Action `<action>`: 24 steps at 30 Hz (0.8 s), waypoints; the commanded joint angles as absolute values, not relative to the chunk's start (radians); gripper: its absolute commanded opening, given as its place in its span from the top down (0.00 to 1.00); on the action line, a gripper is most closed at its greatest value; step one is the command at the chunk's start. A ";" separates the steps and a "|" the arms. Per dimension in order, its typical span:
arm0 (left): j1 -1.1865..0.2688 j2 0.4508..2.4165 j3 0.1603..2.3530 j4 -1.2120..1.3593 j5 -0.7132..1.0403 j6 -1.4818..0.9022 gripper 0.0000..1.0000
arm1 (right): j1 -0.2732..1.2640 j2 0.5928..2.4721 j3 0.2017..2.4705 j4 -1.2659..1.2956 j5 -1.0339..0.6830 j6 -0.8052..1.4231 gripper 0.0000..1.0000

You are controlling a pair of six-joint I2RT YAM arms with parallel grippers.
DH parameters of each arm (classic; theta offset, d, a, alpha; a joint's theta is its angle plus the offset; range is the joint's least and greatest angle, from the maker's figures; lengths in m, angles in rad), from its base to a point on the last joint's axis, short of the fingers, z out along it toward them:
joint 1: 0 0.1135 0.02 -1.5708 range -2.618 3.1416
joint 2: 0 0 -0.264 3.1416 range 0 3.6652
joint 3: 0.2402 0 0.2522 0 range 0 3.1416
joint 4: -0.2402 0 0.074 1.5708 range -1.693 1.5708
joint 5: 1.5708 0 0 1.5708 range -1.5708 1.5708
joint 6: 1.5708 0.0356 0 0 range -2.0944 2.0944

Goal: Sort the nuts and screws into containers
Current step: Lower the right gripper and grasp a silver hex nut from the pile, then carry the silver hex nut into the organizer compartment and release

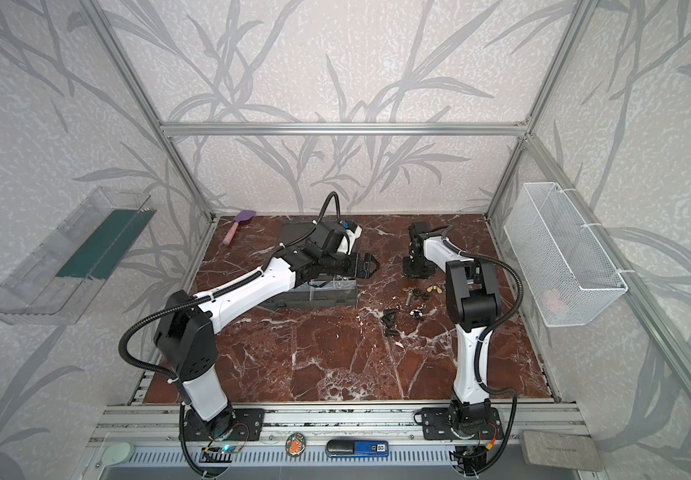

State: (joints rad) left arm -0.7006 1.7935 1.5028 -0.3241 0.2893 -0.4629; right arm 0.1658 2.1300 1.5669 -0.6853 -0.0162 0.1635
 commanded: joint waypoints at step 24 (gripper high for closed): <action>-0.671 1.576 1.332 -0.347 0.199 -0.438 0.01 | 0.340 1.998 1.653 -0.782 -0.049 0.193 0.86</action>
